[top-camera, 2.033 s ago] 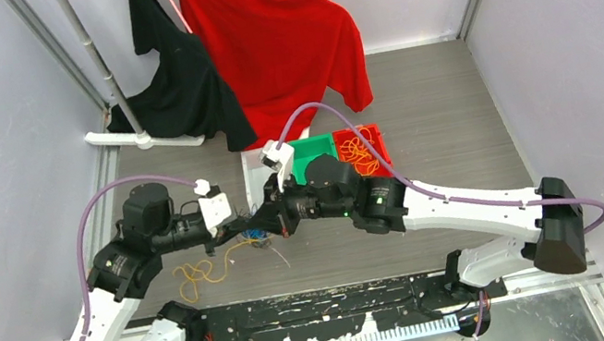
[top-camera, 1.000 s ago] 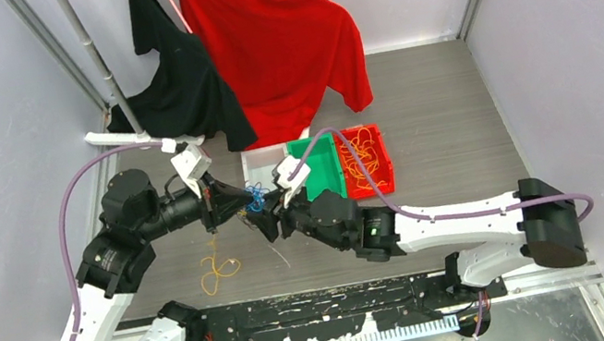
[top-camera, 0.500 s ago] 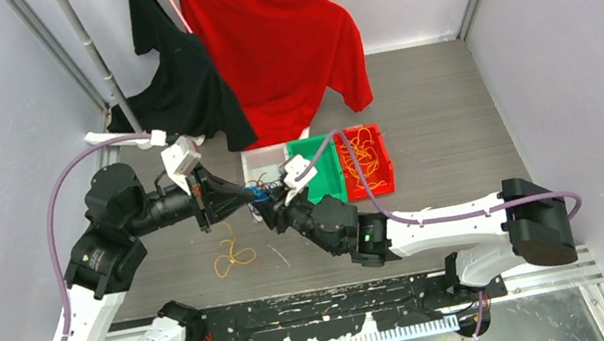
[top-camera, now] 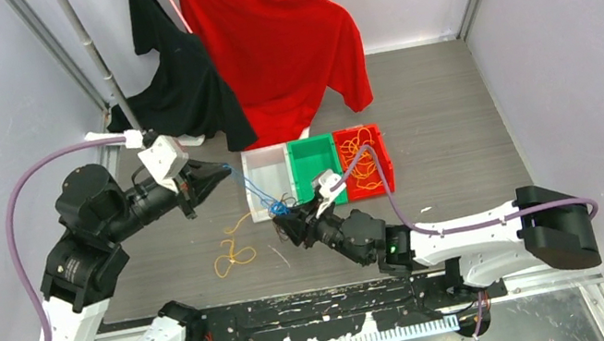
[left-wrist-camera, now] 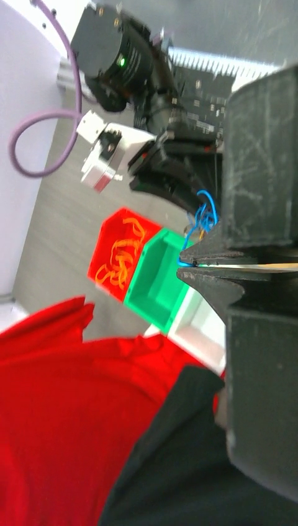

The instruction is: Untangle the cables

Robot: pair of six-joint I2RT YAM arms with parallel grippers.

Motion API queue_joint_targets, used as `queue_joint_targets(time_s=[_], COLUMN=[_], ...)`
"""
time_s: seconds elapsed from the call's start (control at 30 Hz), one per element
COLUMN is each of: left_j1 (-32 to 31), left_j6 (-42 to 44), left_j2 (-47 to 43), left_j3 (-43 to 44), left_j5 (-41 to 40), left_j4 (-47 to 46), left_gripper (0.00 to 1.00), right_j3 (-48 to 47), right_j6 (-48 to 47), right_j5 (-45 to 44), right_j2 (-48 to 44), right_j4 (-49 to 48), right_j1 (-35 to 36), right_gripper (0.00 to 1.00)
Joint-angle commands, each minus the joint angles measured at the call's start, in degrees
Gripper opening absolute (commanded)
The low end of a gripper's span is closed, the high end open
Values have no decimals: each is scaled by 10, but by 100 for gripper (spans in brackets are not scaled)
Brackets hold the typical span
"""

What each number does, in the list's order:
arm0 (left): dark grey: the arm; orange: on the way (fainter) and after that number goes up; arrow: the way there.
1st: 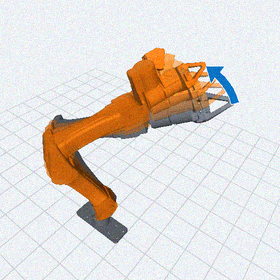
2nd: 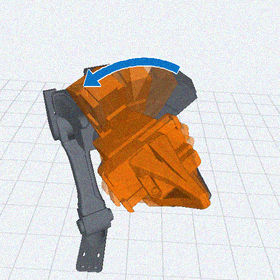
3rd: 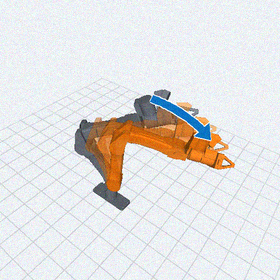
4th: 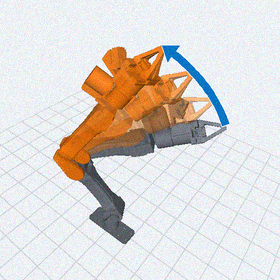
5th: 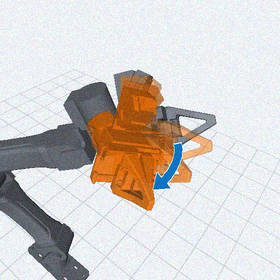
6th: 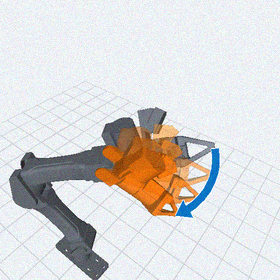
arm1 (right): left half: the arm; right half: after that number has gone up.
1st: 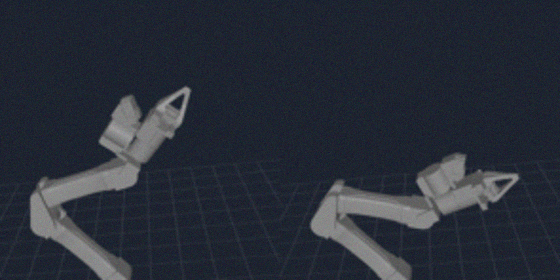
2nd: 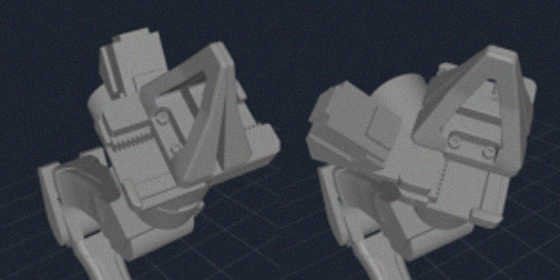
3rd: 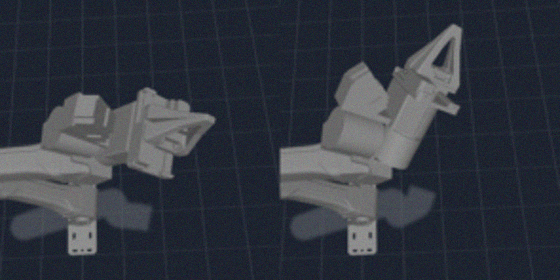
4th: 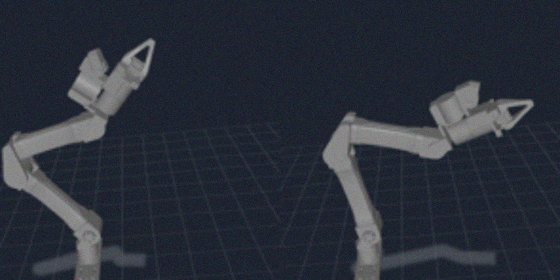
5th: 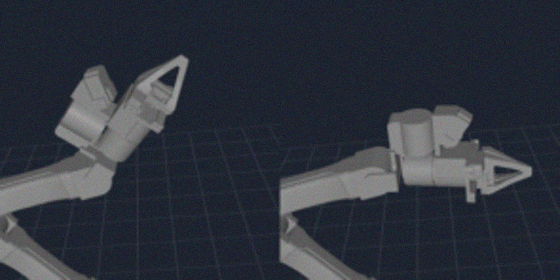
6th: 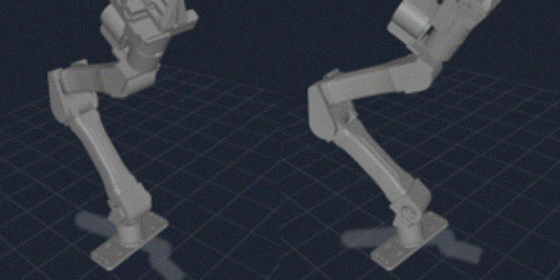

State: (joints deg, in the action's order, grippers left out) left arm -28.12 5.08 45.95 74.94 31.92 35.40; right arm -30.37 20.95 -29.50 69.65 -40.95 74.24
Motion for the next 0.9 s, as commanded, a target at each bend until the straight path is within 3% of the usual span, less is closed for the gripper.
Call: queue_joint_targets(time_s=[0.0, 0.17, 0.27, 0.53, 0.73, 0.87], left_j1=[1, 1, 1, 1, 1, 1], left_j6=[85, 131, 162, 216, 293, 334], left_j2=[-22, -26, -30, -43, -35, -25], left_j3=[40, 40, 26, 9, 21, 34], left_j5=[-70, -107, -154, -209, -256, -268], left_j4=[-85, -81, -86, -173, -249, -292], left_gripper=[0, 0, 0, 0, 0, 0], right_j3=[29, 48, 59, 57, 99, 116], right_j6=[27, 39, 43, 38, 62, 71], right_j5=[13, 31, 42, 47, 43, 51], right_j2=[-3, -18, -45, -88, -101, -96], right_j4=[35, 21, 6, 90, 110, 117], right_j1=[-1, -2, -1, -1, -1, -1], right_gripper=[35, 41, 37, 38, 36, 40])
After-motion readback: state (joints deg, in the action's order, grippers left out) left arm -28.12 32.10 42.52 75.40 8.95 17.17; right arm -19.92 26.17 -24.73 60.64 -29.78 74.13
